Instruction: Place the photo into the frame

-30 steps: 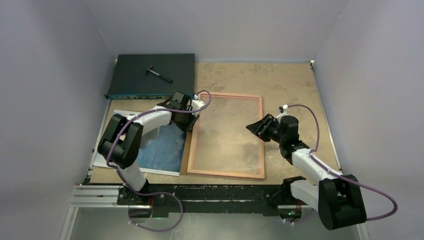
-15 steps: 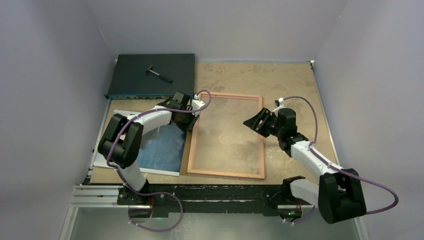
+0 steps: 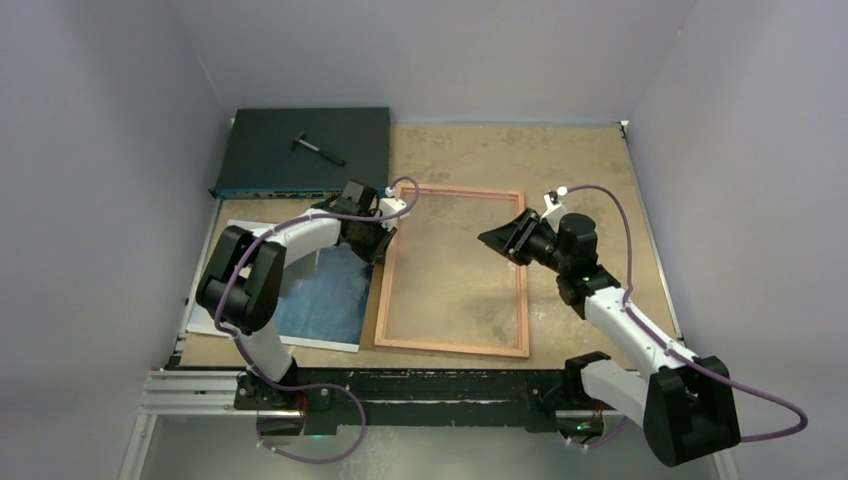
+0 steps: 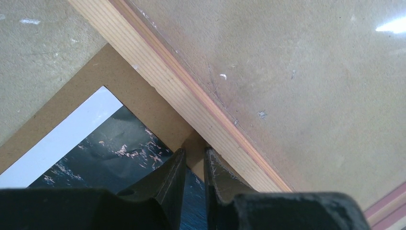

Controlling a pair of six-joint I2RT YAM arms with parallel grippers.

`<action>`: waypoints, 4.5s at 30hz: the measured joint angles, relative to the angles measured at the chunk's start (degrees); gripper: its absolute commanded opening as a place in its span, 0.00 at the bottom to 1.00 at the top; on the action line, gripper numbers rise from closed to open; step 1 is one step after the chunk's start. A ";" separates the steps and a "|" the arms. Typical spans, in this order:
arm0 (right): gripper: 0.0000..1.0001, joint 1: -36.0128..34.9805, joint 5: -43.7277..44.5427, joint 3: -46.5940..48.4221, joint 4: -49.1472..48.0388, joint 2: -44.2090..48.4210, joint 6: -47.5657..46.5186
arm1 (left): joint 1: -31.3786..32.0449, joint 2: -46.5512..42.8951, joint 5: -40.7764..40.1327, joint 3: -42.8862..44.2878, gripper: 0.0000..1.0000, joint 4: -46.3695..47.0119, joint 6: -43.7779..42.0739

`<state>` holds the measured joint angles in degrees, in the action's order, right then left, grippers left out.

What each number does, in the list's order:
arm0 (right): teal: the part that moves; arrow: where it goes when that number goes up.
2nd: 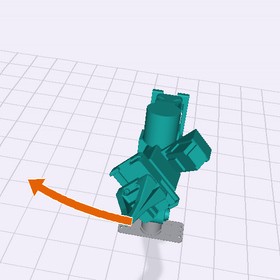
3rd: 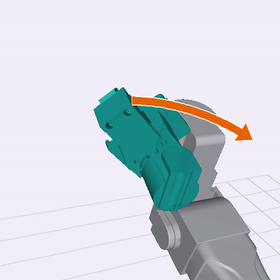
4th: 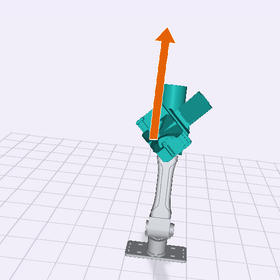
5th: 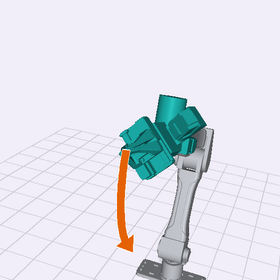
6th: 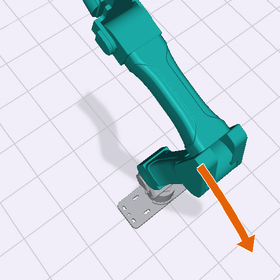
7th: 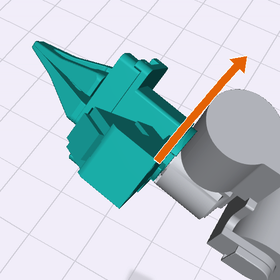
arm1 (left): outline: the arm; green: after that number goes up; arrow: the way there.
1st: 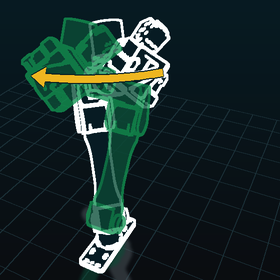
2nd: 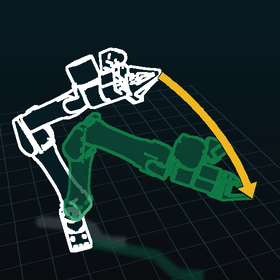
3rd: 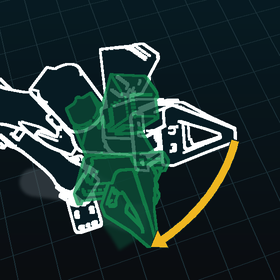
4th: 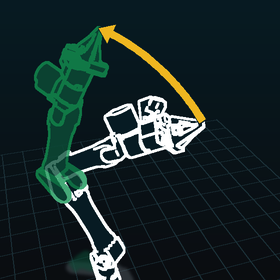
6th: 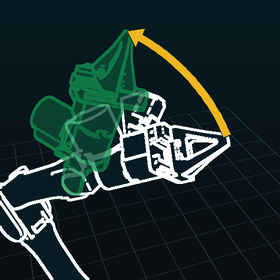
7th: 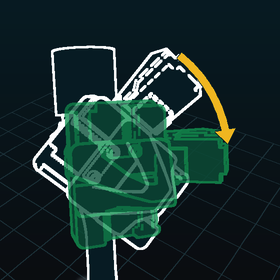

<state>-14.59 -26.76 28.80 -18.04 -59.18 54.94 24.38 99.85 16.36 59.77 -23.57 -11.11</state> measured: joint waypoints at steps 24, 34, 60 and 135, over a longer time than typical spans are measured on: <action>0.25 -6.03 0.44 0.15 -8.57 -0.02 9.68 | -0.74 0.02 1.70 -0.04 0.15 -0.26 -0.02; 0.25 -5.97 1.66 -2.12 -10.91 -0.11 10.03 | -1.18 0.04 2.32 -0.13 0.14 -0.28 -0.04; 0.91 -6.03 6.80 5.01 9.22 -9.18 -8.55 | -1.75 0.04 2.27 -0.15 0.12 -0.63 -0.46; 0.88 -6.47 23.10 8.11 31.45 -3.76 -18.88 | -1.77 0.00 4.44 0.04 0.09 -3.15 -2.45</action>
<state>-21.06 -3.66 36.91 13.41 -62.94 36.05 22.61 99.85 20.80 59.81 -26.72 -13.56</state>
